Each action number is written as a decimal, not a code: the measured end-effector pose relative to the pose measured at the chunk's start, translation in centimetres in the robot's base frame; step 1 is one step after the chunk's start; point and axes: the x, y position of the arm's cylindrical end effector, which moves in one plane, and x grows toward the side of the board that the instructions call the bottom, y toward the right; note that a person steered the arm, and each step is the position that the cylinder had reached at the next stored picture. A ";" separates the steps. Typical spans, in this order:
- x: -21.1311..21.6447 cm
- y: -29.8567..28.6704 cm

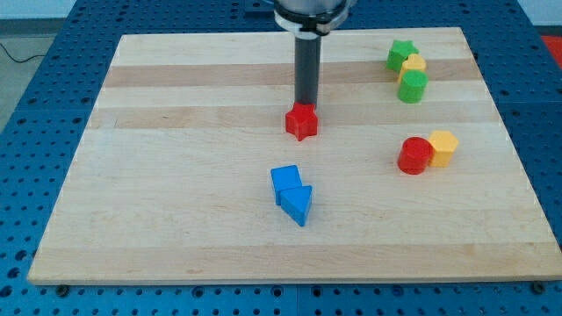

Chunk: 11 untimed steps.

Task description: Push the red circle into the red star

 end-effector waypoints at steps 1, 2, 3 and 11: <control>0.0 4.4; 0.8 12.1; 2.1 20.6; 4.0 1.7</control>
